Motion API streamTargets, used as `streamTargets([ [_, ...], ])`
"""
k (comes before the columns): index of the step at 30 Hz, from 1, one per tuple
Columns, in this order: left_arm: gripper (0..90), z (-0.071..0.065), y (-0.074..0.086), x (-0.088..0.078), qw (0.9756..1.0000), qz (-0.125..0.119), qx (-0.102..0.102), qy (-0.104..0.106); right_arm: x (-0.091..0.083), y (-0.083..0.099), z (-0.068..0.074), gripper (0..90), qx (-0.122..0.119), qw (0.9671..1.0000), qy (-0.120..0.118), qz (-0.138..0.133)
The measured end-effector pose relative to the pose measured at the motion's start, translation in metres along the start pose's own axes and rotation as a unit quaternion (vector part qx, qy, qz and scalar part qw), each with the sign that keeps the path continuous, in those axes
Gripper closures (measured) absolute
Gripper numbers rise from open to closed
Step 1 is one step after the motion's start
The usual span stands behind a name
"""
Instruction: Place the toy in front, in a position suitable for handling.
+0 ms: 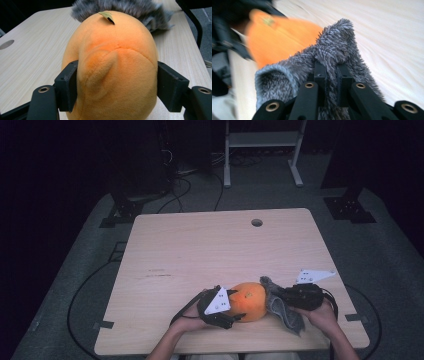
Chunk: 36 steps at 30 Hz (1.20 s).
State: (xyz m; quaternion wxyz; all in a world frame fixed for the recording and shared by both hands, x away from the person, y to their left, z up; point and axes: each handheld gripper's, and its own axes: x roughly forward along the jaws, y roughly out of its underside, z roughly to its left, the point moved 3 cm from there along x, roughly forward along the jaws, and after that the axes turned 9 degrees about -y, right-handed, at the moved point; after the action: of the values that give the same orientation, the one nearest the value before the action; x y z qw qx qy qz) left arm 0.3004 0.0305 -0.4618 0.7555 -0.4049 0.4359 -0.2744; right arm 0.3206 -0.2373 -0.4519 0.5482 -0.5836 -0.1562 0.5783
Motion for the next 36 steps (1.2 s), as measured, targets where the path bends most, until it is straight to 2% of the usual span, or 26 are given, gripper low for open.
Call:
streamTargets([
  [4, 26.9, 0.001, 0.002, -0.001, 1.0, -0.001, -0.007, 0.001, -0.005, -0.006, 0.007, 81.1, -0.013, 0.9996, -0.012, -0.023],
  [5, 26.8, 0.001, 0.002, -0.001, 1.0, -0.001, -0.009, 0.001, -0.003, -0.006, 0.007, 81.0, -0.015, 0.9996, -0.015, -0.021],
  [7, 26.4, 0.002, 0.003, -0.001, 0.9999, -0.002, -0.013, 0.0, 0.003, 0.002, 0.0, 81.0, -0.001, 0.9999, -0.013, -0.006],
  [9, 25.8, 0.003, 0.003, -0.001, 0.9998, -0.003, -0.018, 0.0, 0.006, 0.009, -0.007, 81.1, 0.011, 0.9998, 0.006, 0.017],
  [10, 25.6, 0.003, 0.003, -0.001, 0.9998, -0.002, -0.019, 0.001, 0.005, 0.009, -0.007, 81.0, 0.013, 0.9998, 0.006, 0.015],
  [12, 25.2, 0.005, 0.005, -0.002, 0.9997, -0.003, -0.023, 0.001, 0.001, 0.004, -0.003, 81.0, 0.004, 1.0, 0.003, -0.003],
  [13, 25.1, 0.005, 0.005, -0.001, 0.9995, -0.007, -0.032, 0.001, -0.001, 0.001, 0.0, 81.0, 0.0, 0.9999, 0.0, -0.014],
  [14, 24.9, 0.005, 0.006, -0.001, 0.9994, -0.008, -0.034, 0.002, -0.003, -0.004, 0.006, 81.0, -0.01, 0.9993, -0.011, -0.035],
  [15, 24.7, 0.006, 0.006, -0.001, 0.9994, -0.007, -0.034, 0.002, -0.004, -0.006, 0.009, 81.0, -0.017, 0.9988, -0.017, -0.044],
  [16, 24.3, 0.006, 0.006, -0.001, 0.9993, -0.007, -0.036, 0.002, -0.003, -0.007, 0.01, 81.0, -0.018, 0.9987, -0.019, -0.044],
  [18, 24.4, 0.007, 0.006, -0.001, 0.9992, -0.006, -0.04, 0.002, 0.001, -0.004, 0.008, 81.0, -0.018, 0.9995, -0.009, -0.026],
  [19, 24.5, 0.007, 0.005, -0.001, 0.9991, -0.006, -0.042, 0.001, 0.002, -0.002, 0.005, 81.0, -0.015, 0.9998, 0.001, -0.015],
  [20, 24.8, 0.007, 0.005, 0.0, 0.999, -0.007, -0.044, -0.001, 0.001, -0.001, 0.003, 81.0, -0.007, 0.9998, 0.002, -0.017],
  [22, 25.8, 0.007, 0.004, 0.001, 0.9988, -0.008, -0.048, -0.005, -0.005, -0.007, 0.008, 80.9, -0.009, 0.9991, 0.001, -0.042],
  [23, 26.4, 0.007, 0.004, 0.001, 0.9986, -0.01, -0.051, -0.008, -0.009, -0.015, 0.016, 80.9, -0.018, 0.9973, -0.012, -0.07],
  [24, 26.9, 0.006, 0.003, 0.002, 0.9986, -0.009, -0.051, -0.011, -0.01, -0.022, 0.024, 80.9, -0.033, 0.9954, -0.022, -0.087],
  [25, 27.2, 0.005, 0.002, 0.003, 0.9986, -0.01, -0.05, -0.013, -0.009, -0.027, 0.032, 80.9, -0.045, 0.9946, -0.027, -0.09],
  [27, 27.8, 0.004, 0.0, 0.004, 0.9983, -0.01, -0.055, -0.016, -0.002, -0.033, 0.043, 80.9, -0.067, 0.9938, -0.038, -0.081],
  [29, 27.5, 0.005, 0.0, 0.003, 0.9982, -0.011, -0.058, -0.008, 0.007, -0.03, 0.045, 80.9, -0.077, 0.9951, -0.028, -0.055],
  [30, 26.1, 0.005, 0.0, 0.003, 0.9979, -0.014, -0.063, -0.004, 0.01, -0.026, 0.042, 81.0, -0.074, 0.9958, -0.025, -0.048],
  [32, 18.1, 0.008, 0.0, 0.003, 0.9965, -0.022, -0.08, 0.003, 0.01, -0.022, 0.036, 81.0, -0.056, 0.9962, -0.034, -0.057],
  [34, 13.4, 0.012, 0.0, 0.003, 0.9941, -0.028, -0.104, 0.011, 0.008, -0.021, 0.036, 81.0, -0.062, 0.9965, -0.024, -0.05],
  [36, 9.1, 0.015, 0.002, 0.002, 0.9932, -0.023, -0.114, 0.007, 0.007, -0.02, 0.035, 81.0, -0.065, 0.9965, -0.023, -0.047],
])
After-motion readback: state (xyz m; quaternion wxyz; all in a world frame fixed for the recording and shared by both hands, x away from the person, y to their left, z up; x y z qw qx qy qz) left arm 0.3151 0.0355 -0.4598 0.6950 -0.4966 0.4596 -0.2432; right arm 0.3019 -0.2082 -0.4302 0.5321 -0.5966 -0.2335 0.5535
